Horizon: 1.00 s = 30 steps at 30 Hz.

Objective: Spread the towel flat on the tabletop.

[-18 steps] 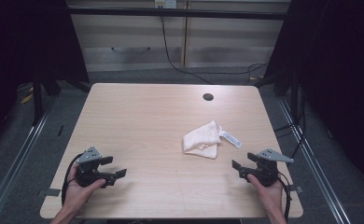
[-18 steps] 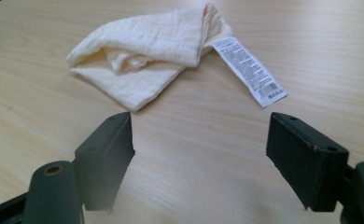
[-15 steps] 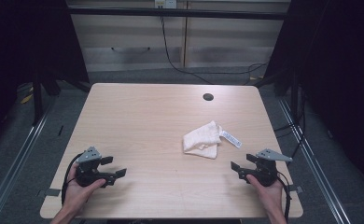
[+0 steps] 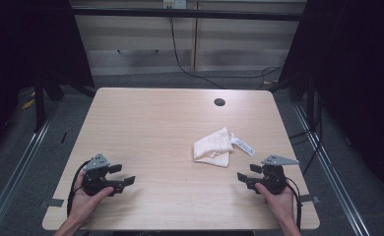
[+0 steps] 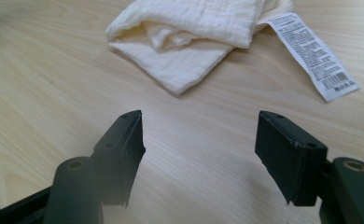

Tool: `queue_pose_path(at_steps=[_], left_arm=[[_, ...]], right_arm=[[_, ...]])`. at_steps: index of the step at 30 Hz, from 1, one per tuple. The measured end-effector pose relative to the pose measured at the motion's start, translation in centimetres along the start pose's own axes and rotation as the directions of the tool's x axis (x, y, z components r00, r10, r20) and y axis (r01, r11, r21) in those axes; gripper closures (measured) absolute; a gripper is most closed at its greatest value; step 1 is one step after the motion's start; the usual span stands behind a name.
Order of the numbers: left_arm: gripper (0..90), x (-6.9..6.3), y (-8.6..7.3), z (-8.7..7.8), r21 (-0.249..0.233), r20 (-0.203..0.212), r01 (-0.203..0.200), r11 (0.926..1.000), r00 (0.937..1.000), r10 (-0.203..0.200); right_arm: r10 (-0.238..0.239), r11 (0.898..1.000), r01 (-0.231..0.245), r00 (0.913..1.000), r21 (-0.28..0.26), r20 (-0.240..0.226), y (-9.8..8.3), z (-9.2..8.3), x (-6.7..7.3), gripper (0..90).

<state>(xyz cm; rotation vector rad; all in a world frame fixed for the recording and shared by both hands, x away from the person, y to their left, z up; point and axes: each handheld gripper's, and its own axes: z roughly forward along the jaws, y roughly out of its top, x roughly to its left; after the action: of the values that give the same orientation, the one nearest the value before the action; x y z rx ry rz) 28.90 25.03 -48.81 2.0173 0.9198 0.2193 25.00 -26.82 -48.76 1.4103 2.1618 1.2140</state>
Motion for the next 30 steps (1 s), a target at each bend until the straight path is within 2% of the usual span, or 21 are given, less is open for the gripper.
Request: queue_pose_path(at_steps=[3, 8, 11, 16, 20, 23, 30], left_arm=[[23.9, 0.0, 0.0, -0.3, -0.017, 0.007, 0.0, 0.9998, 1.0, 0.0], [22.3, 0.1, 0.0, -0.2, -0.013, 0.007, 0.002, 0.9999, 1.0, -0.002], [22.1, 0.0, 0.0, -0.2, -0.014, 0.014, -0.002, 0.9999, 0.9999, 0.002], [22.0, -0.1, 0.0, -0.2, -0.018, 0.017, 0.0, 0.9998, 0.9999, 0.001], [22.1, 0.0, 0.0, -0.3, -0.02, 0.017, -0.001, 0.9998, 0.9999, 0.002], [22.2, 0.0, 0.0, -0.2, -0.017, 0.017, -0.002, 0.9998, 0.9999, 0.003], [22.1, 0.0, 0.0, -0.2, -0.015, 0.018, -0.005, 0.9999, 0.9998, 0.005]], right_arm=[[-0.008, 1.0, 0.008, 0.9999, 0.007, -0.012, 0.7, 0.2, 0.4, 35.3], [-0.028, 1.0, 0.028, 0.9976, 0.002, -0.063, 2.0, 0.5, 1.2, 37.4], [-0.04, 0.999, 0.041, 0.997, 0.014, -0.066, 2.7, 1.1, 1.2, 36.9], [-0.038, 0.999, 0.041, 0.9949, 0.024, -0.093, 3.6, 2.0, 1.0, 36.1], [-0.056, 0.998, 0.059, 0.9941, 0.033, -0.093, 4.5, 2.2, 0.6, 36.1], [-0.049, 0.998, 0.052, 0.994, 0.021, -0.097, 5.4, 2.4, 0.1, 35.1], [-0.069, 0.997, 0.072, 0.9919, 0.025, -0.107, 7.1, 3.6, -0.6, 45.5]])
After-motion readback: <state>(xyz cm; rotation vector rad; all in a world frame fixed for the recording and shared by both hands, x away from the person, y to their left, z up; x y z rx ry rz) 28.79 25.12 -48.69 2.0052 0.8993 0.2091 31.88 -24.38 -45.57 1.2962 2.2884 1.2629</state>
